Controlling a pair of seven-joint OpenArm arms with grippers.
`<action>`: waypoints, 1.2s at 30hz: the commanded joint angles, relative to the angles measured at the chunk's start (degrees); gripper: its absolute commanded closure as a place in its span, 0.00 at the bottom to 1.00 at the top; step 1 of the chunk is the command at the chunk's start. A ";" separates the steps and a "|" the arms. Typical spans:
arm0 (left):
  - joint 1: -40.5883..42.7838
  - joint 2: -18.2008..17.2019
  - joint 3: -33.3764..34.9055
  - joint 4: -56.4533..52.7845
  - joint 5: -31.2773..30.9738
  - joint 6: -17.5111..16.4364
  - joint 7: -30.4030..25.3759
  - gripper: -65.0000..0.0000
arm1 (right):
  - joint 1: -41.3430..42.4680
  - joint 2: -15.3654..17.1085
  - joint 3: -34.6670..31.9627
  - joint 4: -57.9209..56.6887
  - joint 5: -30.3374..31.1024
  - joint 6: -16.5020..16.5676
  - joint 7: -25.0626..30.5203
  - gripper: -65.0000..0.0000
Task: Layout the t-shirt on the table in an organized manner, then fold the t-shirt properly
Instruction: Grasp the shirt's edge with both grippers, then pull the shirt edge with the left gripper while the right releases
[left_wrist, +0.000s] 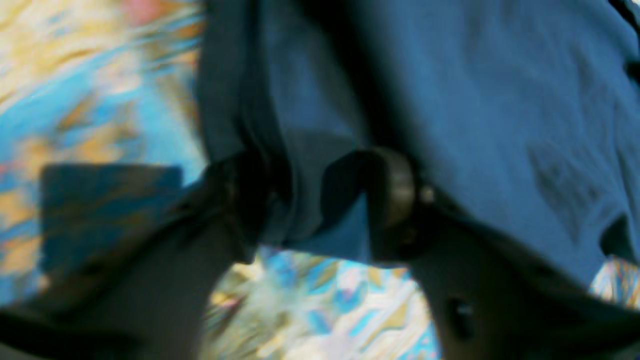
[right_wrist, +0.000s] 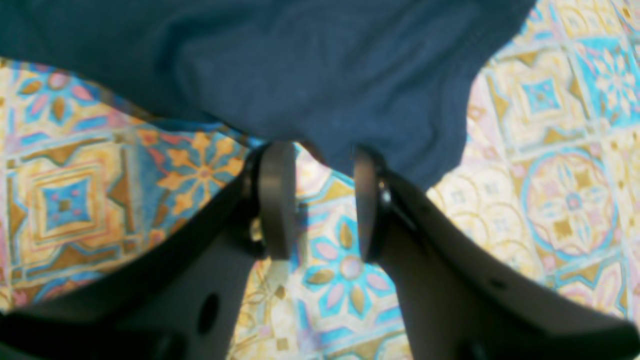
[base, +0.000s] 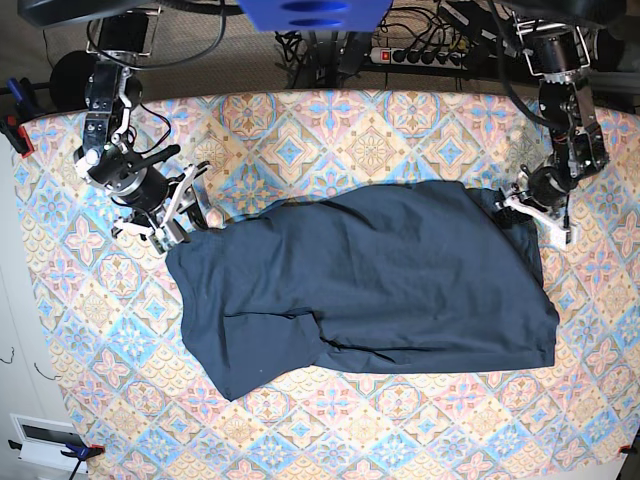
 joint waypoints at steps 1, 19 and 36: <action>-0.63 -1.02 -0.38 1.05 -1.15 -0.32 -0.90 0.74 | 0.86 0.57 0.31 1.09 1.04 -0.03 1.46 0.70; -0.19 0.65 -28.07 23.21 -29.37 -6.56 10.01 1.00 | 0.77 2.42 0.66 0.39 1.04 -0.03 1.38 0.70; -18.04 -0.49 -36.25 -9.41 -7.04 -2.87 7.98 1.00 | 1.12 2.77 -11.20 -6.82 1.04 -0.03 -4.07 0.70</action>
